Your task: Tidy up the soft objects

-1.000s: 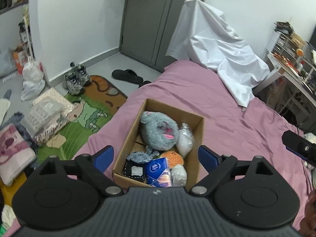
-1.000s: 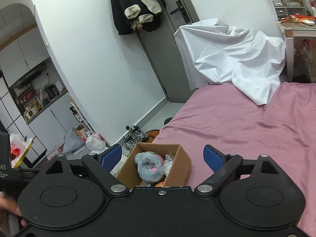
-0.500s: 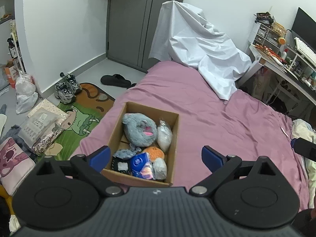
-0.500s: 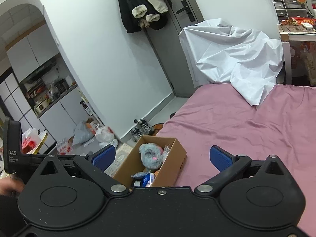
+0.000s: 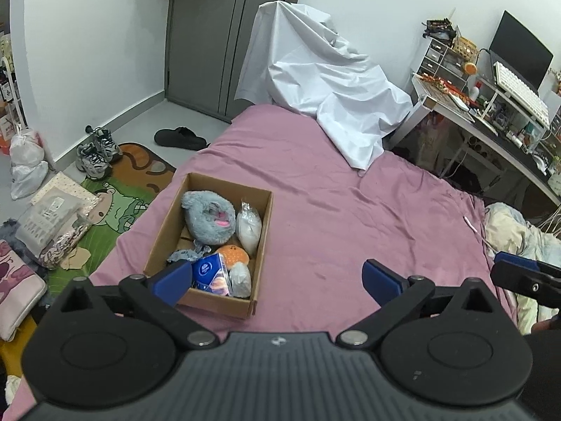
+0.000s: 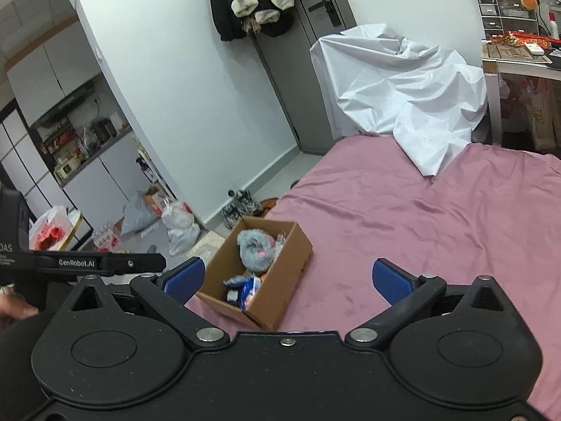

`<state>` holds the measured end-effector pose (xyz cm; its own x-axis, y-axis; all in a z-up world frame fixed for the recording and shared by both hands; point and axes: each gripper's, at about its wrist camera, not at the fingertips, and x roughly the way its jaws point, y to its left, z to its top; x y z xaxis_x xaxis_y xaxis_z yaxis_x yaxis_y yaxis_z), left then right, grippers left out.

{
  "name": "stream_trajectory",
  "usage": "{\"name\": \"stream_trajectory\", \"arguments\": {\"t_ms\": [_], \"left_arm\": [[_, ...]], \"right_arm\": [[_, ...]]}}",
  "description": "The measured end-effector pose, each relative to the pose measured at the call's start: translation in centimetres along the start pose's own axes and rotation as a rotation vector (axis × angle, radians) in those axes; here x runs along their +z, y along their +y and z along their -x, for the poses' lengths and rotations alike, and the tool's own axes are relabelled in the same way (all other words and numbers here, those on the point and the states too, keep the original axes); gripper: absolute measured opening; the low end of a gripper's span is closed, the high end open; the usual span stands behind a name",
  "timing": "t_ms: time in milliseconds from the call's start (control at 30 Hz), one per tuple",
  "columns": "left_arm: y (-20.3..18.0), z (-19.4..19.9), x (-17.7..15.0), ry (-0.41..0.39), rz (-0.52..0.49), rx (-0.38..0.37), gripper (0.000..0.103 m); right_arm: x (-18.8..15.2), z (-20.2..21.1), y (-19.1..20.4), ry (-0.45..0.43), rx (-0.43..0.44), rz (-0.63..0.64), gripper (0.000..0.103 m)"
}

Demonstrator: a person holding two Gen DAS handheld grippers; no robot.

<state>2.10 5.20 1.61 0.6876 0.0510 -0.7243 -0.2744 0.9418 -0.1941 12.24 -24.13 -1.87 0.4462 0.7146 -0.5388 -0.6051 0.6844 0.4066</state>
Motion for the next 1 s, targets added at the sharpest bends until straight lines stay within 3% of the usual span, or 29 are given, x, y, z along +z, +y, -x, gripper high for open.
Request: {"name": "stream_trajectory", "arguments": {"t_ms": [533,667,1000], "left_arm": [[-3.4,1.7,-1.3,0.038,-0.087,0.019,0.102],[-4.0,2.0,-1.2,0.031,-0.101,0.047,0.102],[-4.6,1.8,-1.6,0.028,-0.094,0.072,0.103]], "right_arm": [[0.5,1.6,1.0,0.058,-0.032,-0.005,0.103],[0.8,1.3,1.1,0.081,-0.080,-0.005,0.103],[0.3,1.0,0.9,0.088,-0.103,-0.026,0.103]]}}
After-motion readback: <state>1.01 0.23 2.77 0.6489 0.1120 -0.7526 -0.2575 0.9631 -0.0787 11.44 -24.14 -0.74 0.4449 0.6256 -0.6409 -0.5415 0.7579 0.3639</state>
